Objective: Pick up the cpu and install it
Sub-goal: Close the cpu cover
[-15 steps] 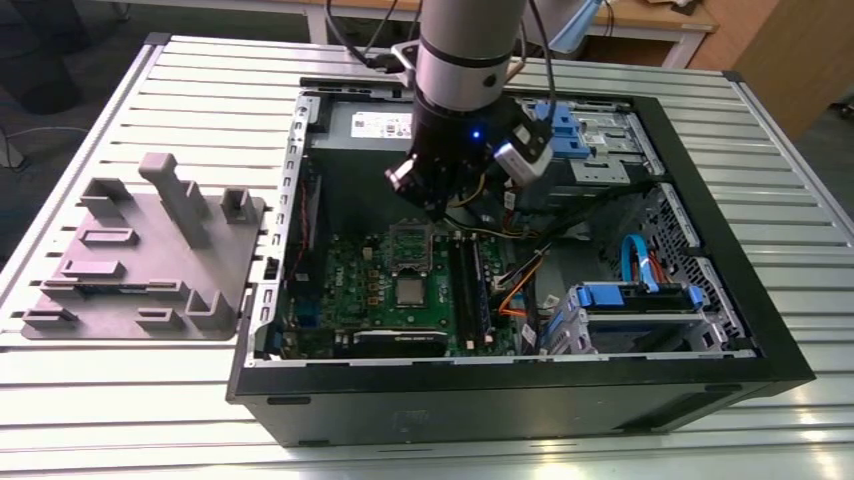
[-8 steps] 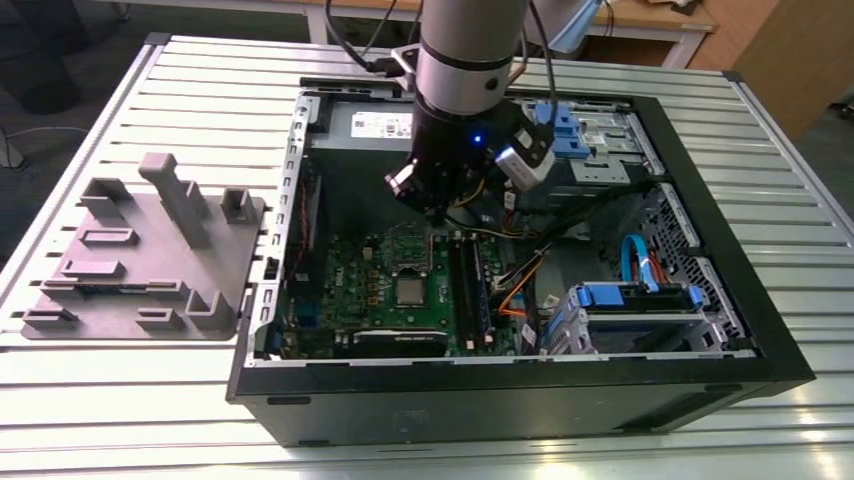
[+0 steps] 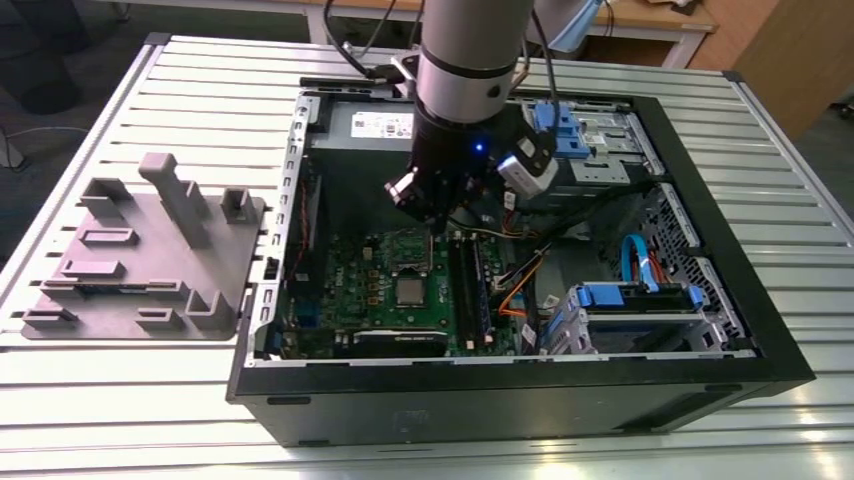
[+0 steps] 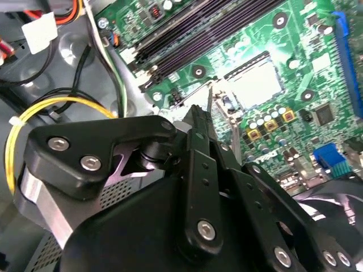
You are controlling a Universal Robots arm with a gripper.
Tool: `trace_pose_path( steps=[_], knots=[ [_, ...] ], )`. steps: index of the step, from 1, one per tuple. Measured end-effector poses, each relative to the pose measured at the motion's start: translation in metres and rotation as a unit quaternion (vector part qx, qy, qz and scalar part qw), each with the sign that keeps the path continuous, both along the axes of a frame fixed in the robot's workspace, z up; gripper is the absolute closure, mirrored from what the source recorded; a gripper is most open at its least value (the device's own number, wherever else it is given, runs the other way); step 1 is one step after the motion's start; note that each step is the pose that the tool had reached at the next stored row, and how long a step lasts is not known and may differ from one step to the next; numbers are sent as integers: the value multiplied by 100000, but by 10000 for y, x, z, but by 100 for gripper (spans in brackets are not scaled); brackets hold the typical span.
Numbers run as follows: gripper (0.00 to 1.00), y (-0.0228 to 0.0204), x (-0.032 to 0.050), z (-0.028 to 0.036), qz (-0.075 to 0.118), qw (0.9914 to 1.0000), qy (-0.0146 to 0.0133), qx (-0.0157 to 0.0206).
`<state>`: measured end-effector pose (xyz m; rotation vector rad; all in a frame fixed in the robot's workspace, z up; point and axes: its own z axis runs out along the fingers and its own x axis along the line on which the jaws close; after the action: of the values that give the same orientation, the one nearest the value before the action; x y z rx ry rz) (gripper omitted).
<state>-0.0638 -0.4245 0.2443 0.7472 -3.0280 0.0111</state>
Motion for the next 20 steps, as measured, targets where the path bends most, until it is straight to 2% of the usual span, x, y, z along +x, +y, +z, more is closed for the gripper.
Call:
trace_pose_path(
  steps=[6,11,16,18,20],
  knots=[
    [90,-99,1,0,9,99999,127,-380],
    [90,-170,4,0,17,99995,220,-931],
    [90,-186,7,1,17,99983,257,-1809],
    [90,-186,8,0,24,99980,256,-1996],
    [90,-187,7,1,18,99979,258,-2030]
  ],
)
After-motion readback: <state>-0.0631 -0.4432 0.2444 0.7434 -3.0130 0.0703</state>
